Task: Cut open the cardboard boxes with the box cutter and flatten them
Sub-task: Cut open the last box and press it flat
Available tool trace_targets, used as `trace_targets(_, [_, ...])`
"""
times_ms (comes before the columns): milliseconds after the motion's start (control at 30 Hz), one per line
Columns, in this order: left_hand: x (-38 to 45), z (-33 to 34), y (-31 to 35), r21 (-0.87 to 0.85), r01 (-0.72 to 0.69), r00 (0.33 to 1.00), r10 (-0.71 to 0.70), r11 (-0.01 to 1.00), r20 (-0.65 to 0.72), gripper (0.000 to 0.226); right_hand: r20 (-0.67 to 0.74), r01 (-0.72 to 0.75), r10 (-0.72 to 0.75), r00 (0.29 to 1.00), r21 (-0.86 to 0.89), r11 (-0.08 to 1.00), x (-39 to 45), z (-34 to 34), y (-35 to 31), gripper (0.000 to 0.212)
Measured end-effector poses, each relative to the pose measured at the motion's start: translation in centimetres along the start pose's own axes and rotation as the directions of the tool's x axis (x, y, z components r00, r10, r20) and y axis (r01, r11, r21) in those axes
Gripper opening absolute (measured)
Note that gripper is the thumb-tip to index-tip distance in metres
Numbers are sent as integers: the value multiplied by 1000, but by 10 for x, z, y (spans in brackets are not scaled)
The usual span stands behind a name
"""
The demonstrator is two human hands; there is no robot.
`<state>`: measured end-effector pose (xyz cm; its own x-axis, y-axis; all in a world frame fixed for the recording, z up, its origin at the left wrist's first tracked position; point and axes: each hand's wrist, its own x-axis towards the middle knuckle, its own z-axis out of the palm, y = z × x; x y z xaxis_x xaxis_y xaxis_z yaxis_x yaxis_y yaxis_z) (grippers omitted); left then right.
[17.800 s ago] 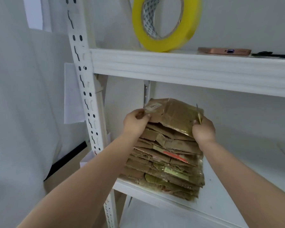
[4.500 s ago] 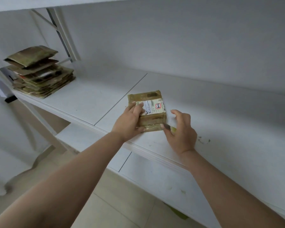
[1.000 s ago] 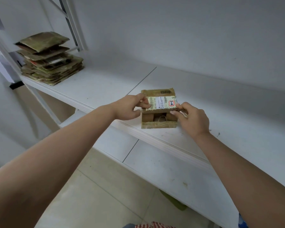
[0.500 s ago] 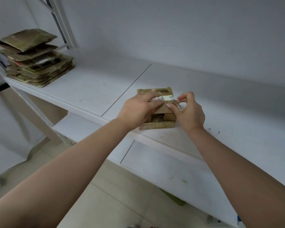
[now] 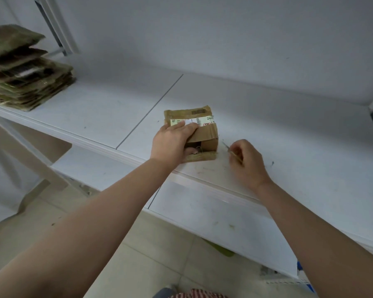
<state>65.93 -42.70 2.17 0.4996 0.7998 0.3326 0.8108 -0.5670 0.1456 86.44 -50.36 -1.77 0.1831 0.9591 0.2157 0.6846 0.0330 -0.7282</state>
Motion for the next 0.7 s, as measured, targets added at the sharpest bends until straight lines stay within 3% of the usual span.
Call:
trace_targets(67, [-1, -4, 2, 9, 16, 1000, -17, 1000, 8, 65, 44, 72, -70, 997, -41, 997, 0, 1, 3, 7])
trace_targets(200, [-5, -5, 2, -25, -5, 1000, 5, 1000, 7, 65, 54, 29, -15, 998, -266, 963, 5, -7, 5, 23])
trace_targets(267, [-5, -3, 2, -28, 2, 1000, -1, 1000, 20, 65, 89, 76, -47, 995, -354, 932, 10, -8, 7, 25])
trace_targets(533, [-5, -1, 0, -20, -17, 999, 18, 1000, 30, 67, 127, 301, -274, 953, -478, 825, 31, -6, 14, 22])
trace_targets(700, [-5, 1, -3, -28, -31, 998, 32, 999, 49, 65, 155, 260, -211, 965, -482, 836, 27, 0, 21, 25])
